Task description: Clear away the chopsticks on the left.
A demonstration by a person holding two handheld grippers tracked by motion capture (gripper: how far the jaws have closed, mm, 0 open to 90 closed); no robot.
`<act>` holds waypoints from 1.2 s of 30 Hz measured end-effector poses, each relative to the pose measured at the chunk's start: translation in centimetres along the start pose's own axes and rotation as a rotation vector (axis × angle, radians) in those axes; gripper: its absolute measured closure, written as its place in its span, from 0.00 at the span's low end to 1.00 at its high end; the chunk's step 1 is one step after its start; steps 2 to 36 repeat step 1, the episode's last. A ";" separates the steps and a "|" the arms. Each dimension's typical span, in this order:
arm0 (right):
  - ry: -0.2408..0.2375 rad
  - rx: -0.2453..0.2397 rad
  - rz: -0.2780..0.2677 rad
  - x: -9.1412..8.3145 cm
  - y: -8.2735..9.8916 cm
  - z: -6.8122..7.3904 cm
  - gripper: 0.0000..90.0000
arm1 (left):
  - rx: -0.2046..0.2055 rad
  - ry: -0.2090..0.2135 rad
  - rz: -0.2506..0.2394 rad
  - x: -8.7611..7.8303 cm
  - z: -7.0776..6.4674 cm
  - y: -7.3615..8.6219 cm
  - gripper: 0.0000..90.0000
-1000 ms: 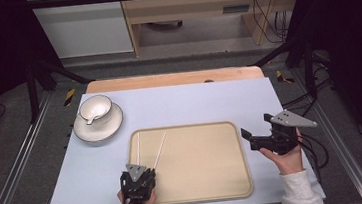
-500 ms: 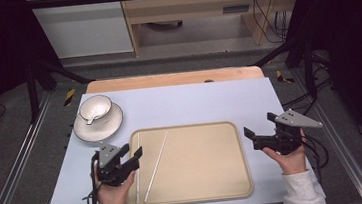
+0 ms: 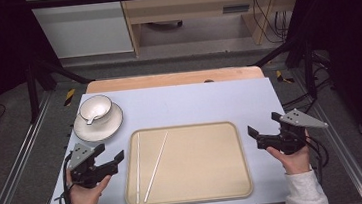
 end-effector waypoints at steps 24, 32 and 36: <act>0.002 0.002 -0.002 0.0 0.0 -0.1 0.04 | 0.000 -0.002 0.015 -0.1 0.4 0.3 0.27; 0.002 0.002 -0.002 0.0 0.0 -0.1 0.04 | 0.000 -0.002 0.015 -0.1 0.4 0.3 0.27; 0.002 0.002 -0.002 0.0 0.0 -0.1 0.04 | 0.000 -0.002 0.015 -0.1 0.4 0.3 0.27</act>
Point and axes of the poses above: each handheld gripper's, and its own axes: x roughly forward along the jaws, y roughly out of its underside, z roughly to its left, the point moved 8 cm from there along x, roughly forward along the jaws, and after that the axes turned 12 degrees about -z, right-handed, at the moved point
